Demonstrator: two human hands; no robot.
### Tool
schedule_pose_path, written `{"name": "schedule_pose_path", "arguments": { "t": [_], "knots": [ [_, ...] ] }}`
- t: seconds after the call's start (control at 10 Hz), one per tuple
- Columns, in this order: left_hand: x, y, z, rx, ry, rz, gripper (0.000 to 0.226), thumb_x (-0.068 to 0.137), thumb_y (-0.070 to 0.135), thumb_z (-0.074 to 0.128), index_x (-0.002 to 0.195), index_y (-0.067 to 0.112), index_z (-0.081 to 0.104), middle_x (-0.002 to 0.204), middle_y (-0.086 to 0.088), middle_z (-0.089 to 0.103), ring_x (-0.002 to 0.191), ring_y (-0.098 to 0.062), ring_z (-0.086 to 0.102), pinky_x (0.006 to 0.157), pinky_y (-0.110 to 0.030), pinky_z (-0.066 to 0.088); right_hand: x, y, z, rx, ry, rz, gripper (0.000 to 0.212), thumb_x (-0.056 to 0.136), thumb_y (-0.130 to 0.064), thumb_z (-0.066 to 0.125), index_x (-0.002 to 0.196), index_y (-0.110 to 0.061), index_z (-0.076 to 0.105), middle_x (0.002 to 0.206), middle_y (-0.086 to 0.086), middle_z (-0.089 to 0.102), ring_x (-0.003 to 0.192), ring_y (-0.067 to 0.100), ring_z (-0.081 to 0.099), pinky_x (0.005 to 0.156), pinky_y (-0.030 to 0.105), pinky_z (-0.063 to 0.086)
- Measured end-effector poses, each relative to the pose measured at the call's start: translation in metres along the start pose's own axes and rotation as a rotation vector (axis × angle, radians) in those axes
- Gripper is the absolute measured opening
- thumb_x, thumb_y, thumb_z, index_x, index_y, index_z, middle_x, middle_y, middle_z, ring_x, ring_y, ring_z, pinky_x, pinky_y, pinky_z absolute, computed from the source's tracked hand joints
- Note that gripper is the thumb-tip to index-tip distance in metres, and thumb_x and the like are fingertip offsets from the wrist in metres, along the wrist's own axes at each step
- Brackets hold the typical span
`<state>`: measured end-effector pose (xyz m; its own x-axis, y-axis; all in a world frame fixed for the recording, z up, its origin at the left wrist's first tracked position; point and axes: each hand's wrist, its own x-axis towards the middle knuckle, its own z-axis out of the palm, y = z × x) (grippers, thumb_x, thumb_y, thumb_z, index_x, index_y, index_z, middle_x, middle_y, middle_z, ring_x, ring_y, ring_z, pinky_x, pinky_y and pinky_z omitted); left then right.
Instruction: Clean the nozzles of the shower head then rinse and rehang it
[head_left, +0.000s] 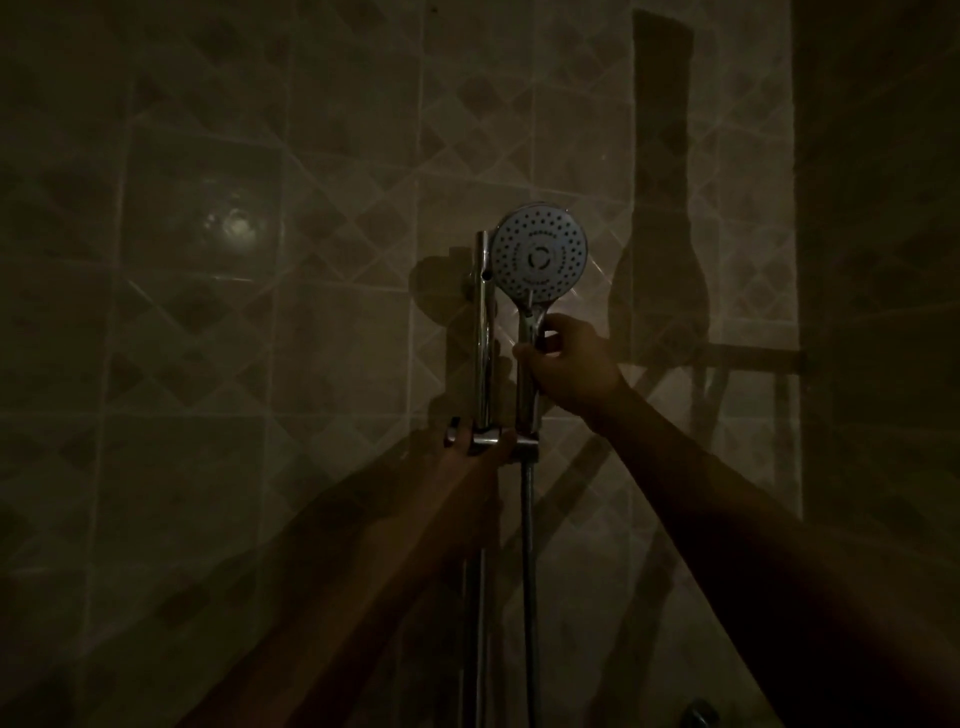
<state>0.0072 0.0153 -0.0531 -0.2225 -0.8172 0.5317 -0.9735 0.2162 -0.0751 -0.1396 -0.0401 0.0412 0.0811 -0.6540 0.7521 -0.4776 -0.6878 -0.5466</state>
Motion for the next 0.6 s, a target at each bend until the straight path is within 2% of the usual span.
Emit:
{"name": "schedule_pose_path", "arguments": {
  "t": [0.1, 0.2, 0.4, 0.5, 0.6],
  "knots": [
    [-0.001, -0.001, 0.004, 0.051, -0.015, 0.027, 0.065, 0.102, 0.033, 0.047, 0.158, 0.033, 0.014, 0.165, -0.008, 0.016, 0.149, -0.030, 0.018, 0.118, -0.036, 0.017, -0.003, 0.005, -0.002, 0.027, 0.005, 0.001, 0.040, 0.093, -0.026, 0.068, 0.128, -0.009, 0.059, 0.117, 0.011, 0.068, 0.102, 0.026, 0.070, 0.087, 0.049, 0.061],
    [0.007, -0.007, 0.018, 0.087, 0.021, 0.003, 0.077, 0.096, 0.039, 0.054, 0.156, 0.040, 0.005, 0.166, -0.013, 0.004, 0.151, -0.039, 0.005, 0.119, -0.051, 0.020, -0.007, 0.007, 0.001, -0.028, 0.051, -0.016, 0.039, 0.093, -0.030, 0.069, 0.123, -0.007, 0.062, 0.113, 0.011, 0.070, 0.099, 0.025, 0.071, 0.088, 0.048, 0.060],
    [0.004, -0.011, 0.017, 0.009, 0.034, 0.031, 0.086, 0.093, 0.042, 0.060, 0.157, 0.039, 0.002, 0.167, -0.012, -0.002, 0.152, -0.039, -0.003, 0.120, -0.050, 0.019, -0.012, 0.002, 0.001, 0.009, -0.004, 0.040, 0.040, 0.095, -0.025, 0.066, 0.129, -0.007, 0.057, 0.121, 0.014, 0.067, 0.108, 0.026, 0.068, 0.093, 0.047, 0.058],
    [-0.006, -0.019, 0.027, -0.027, 0.133, 0.039, 0.090, 0.088, 0.046, 0.063, 0.157, 0.039, 0.006, 0.166, -0.011, 0.005, 0.151, -0.041, 0.006, 0.117, -0.051, 0.026, -0.026, 0.002, -0.004, -0.013, -0.114, 0.061, 0.045, 0.093, -0.025, 0.068, 0.132, -0.006, 0.055, 0.125, 0.011, 0.067, 0.114, 0.024, 0.066, 0.093, 0.037, 0.057],
    [-0.036, -0.019, 0.054, -0.293, -0.055, -0.009, 0.057, 0.096, 0.032, 0.060, 0.147, 0.036, 0.035, 0.153, -0.003, 0.039, 0.141, -0.026, 0.038, 0.117, -0.044, 0.033, -0.054, 0.005, -0.009, -0.037, -0.128, 0.053, 0.042, 0.093, -0.033, 0.069, 0.126, -0.010, 0.060, 0.114, 0.003, 0.066, 0.105, 0.018, 0.064, 0.082, 0.026, 0.052]
  ]
}}
